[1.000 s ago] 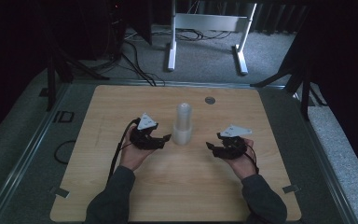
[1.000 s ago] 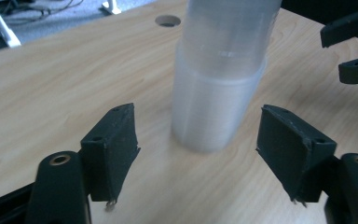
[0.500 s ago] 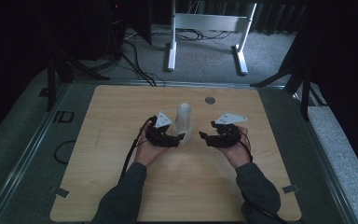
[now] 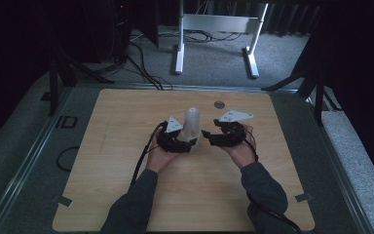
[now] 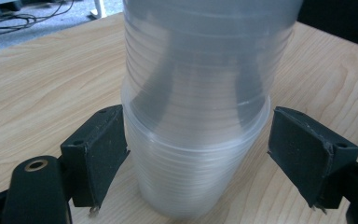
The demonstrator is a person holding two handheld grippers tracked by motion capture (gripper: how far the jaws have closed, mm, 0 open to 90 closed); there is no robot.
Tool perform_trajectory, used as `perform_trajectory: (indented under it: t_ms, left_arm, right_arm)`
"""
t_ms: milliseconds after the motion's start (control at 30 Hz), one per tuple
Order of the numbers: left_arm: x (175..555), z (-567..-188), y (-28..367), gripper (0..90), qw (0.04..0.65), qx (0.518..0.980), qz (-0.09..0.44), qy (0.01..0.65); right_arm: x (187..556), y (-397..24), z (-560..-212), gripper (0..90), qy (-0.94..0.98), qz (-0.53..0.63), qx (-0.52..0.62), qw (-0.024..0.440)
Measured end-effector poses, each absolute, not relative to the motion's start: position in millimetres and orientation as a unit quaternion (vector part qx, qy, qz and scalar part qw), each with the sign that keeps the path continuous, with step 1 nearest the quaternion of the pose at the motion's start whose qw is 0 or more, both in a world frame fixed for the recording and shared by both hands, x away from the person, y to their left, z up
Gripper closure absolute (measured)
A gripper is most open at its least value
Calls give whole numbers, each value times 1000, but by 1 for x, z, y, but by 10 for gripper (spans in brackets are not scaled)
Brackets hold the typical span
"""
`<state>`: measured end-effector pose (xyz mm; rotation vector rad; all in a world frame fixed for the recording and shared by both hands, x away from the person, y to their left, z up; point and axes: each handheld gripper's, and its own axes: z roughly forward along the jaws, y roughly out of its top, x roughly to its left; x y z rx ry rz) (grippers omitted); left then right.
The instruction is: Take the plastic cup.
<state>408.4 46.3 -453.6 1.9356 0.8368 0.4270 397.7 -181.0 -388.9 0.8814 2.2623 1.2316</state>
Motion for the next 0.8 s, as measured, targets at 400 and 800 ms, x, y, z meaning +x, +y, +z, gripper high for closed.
perform_trajectory:
  t_ms: [400,800]
  left_arm:
    - [410,-457,46,213,477,790,170,345]
    - [409,-457,45,222,478,788,176,346]
  right_arm:
    - [407,-167,-375,343,802,473,311,191]
    - [420,-144,-363,314,806,477,299,183]
